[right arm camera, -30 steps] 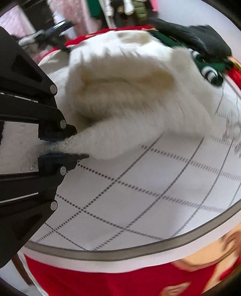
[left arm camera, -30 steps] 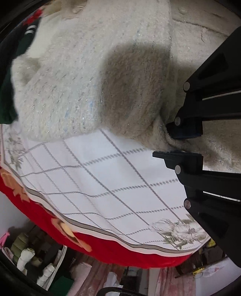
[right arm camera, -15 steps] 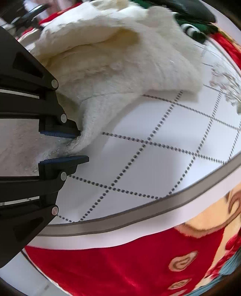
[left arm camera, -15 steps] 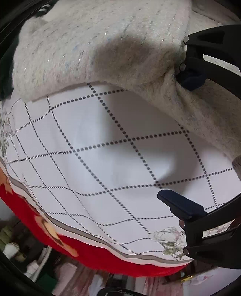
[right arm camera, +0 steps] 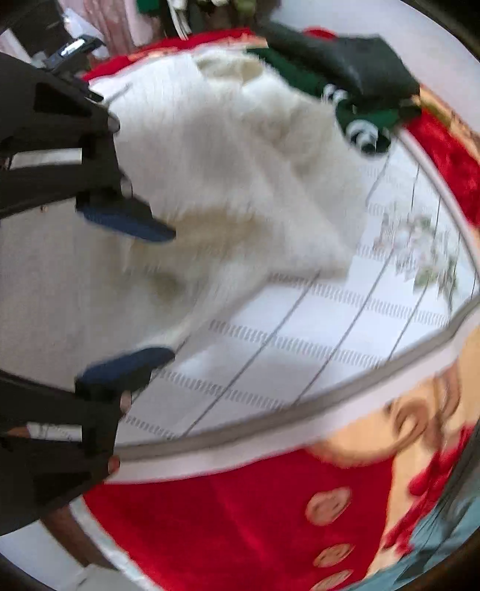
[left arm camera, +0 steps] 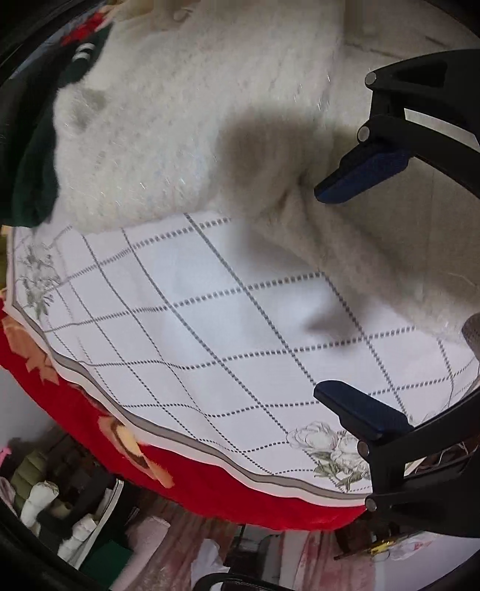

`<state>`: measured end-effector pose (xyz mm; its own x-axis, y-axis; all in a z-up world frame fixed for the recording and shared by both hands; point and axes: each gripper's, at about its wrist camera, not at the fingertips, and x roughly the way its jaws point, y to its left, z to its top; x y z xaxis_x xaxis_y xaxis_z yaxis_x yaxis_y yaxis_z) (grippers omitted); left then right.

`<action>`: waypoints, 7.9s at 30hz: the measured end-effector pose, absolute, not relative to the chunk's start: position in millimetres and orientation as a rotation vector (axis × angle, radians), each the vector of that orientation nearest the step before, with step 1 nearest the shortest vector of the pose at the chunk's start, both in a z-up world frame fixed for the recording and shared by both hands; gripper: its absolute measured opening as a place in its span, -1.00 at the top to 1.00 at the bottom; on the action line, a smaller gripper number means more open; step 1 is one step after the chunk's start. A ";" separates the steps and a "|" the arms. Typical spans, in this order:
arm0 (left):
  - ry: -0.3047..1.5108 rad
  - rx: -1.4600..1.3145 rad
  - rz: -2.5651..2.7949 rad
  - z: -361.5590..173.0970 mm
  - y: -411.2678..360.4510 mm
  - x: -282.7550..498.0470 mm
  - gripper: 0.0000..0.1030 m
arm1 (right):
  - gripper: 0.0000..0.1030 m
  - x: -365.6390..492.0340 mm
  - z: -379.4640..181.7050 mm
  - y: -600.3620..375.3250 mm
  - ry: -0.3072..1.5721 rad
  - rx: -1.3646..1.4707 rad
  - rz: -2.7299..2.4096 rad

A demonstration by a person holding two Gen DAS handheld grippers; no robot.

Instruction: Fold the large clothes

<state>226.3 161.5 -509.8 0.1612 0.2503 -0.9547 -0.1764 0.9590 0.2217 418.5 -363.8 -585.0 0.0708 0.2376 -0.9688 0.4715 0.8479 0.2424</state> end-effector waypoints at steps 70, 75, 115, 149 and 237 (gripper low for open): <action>1.499 0.447 0.279 -546.6 -321.8 55.0 -0.93 | -0.22 299.9 -666.9 -552.2 1.736 0.564 0.343; 1.440 0.411 0.359 -550.9 -305.3 67.6 -0.88 | -0.22 324.0 -673.6 -541.5 1.731 0.530 0.368; 1.216 -0.394 0.317 -393.3 27.7 42.4 0.79 | 0.52 427.5 -502.7 -152.2 1.637 0.421 0.487; 1.334 -0.593 0.591 -538.2 223.8 65.8 -0.95 | -0.25 496.9 -642.3 -180.1 1.594 0.562 0.504; 1.184 -0.573 0.591 -509.2 178.1 134.3 0.74 | -0.25 464.8 -526.4 -277.9 1.542 -0.084 0.702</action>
<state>134.3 178.1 -509.2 0.2656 0.1223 -0.9563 -0.6909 0.7160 -0.1003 464.8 -277.9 -526.4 -0.1225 0.3594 -0.9251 -0.4612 0.8047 0.3737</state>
